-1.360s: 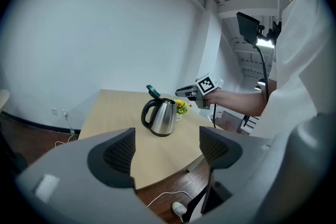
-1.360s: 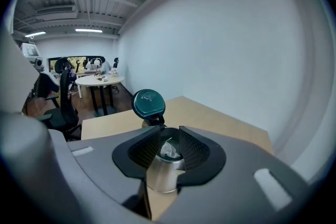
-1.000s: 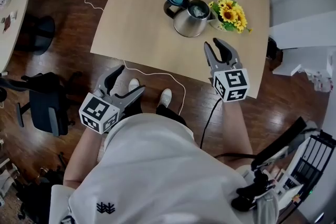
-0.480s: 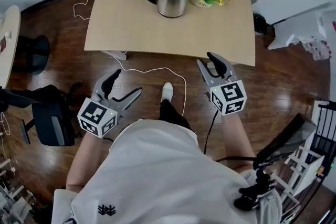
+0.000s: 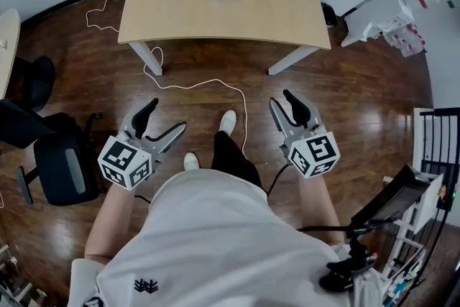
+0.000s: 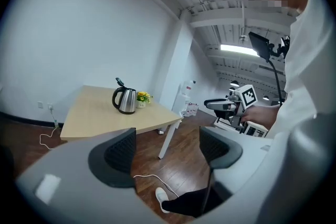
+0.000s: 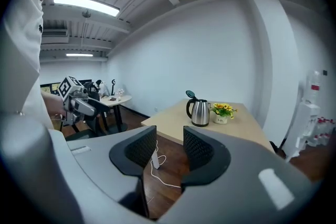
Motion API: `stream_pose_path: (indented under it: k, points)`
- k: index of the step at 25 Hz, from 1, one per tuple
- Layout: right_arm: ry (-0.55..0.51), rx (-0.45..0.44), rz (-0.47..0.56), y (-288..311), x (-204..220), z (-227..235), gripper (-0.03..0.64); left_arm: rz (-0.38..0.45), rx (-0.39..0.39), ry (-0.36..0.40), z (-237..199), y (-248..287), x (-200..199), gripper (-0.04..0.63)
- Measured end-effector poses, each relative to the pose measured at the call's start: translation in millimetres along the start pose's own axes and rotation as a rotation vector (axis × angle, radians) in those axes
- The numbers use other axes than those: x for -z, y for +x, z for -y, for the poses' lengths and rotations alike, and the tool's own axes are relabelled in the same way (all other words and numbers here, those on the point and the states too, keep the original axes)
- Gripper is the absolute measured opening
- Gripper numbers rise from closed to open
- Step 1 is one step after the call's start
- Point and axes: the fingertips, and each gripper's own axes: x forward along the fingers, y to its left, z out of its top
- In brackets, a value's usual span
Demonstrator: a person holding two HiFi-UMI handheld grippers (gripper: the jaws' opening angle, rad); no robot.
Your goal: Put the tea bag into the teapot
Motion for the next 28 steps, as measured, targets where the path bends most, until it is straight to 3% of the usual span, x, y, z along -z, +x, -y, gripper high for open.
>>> stream_pose_path:
  k: [6, 14, 28]
  points:
    - [0.018, 0.056, 0.056, -70.6, -1.8, -15.3, 0.163, 0.007, -0.012, 0.015, 30.9, -37.2, 17.6, 0.376]
    - [0.008, 0.05, 0.071, -125.5, 3.8, -9.8, 0.161, 0.017, -0.029, 0.023, 86.3, -39.5, 19.0, 0.376]
    - [-0.005, 0.029, 0.047, -149.3, 30.7, -2.9, 0.158, 0.007, -0.017, 0.04, 142.5, -28.4, 25.3, 0.376]
